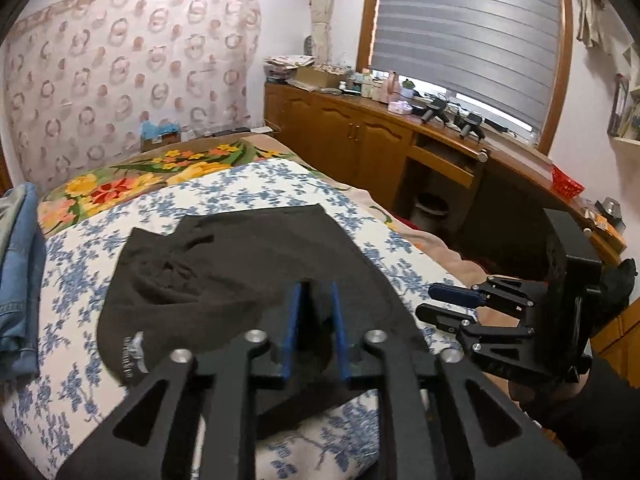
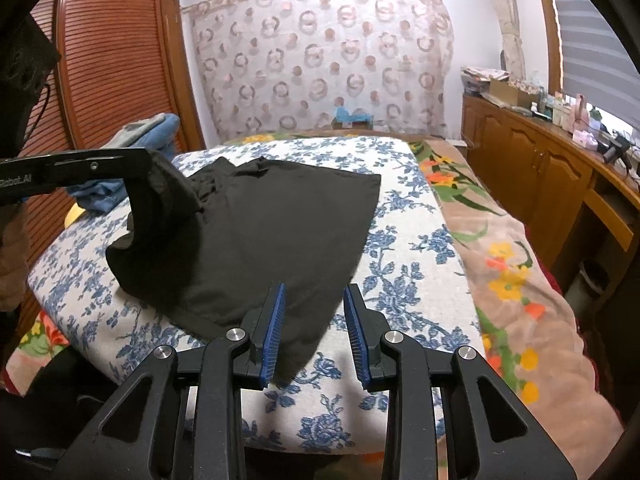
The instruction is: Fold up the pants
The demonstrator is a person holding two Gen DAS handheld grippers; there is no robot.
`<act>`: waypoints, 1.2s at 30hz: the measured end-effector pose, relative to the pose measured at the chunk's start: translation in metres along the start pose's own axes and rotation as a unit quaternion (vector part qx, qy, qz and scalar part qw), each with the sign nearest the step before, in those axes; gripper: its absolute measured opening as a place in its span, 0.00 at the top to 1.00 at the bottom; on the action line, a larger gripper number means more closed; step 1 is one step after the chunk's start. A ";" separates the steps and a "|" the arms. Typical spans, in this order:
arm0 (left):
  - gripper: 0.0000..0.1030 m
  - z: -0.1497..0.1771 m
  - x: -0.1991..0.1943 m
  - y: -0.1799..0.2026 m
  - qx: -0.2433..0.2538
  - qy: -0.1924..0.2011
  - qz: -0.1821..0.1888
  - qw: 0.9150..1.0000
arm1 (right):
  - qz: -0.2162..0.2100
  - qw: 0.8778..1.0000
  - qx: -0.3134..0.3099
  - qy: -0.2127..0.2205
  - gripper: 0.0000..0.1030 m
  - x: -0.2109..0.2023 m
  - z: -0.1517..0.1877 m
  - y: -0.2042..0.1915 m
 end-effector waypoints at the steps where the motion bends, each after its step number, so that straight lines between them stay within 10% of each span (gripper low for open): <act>1: 0.75 0.002 -0.002 -0.005 -0.003 0.000 -0.003 1.000 | -0.001 1.000 -0.001 0.000 0.72 0.000 -0.001 -0.001; 8: 0.41 0.021 -0.010 -0.045 -0.035 0.000 -0.030 0.999 | -0.002 1.000 -0.008 -0.001 0.72 0.009 -0.007 -0.016; 23: 0.40 0.094 0.014 -0.091 -0.067 -0.088 -0.065 0.992 | -0.035 0.998 -0.047 -0.012 0.72 0.028 -0.019 -0.059; 36: 0.38 0.105 0.017 -0.093 -0.065 -0.084 -0.082 0.991 | -0.055 0.997 -0.034 -0.049 0.72 0.059 -0.012 -0.062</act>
Point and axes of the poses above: each gripper's, at about its wrist camera, not at the fingertips, and x roughly the way its jaws point, y to its right, z to its underside, the point moved 10 cm from there along x, roughly the way its jaws point, and after that the axes turned 4 degrees about y, right-handed, at the moved point
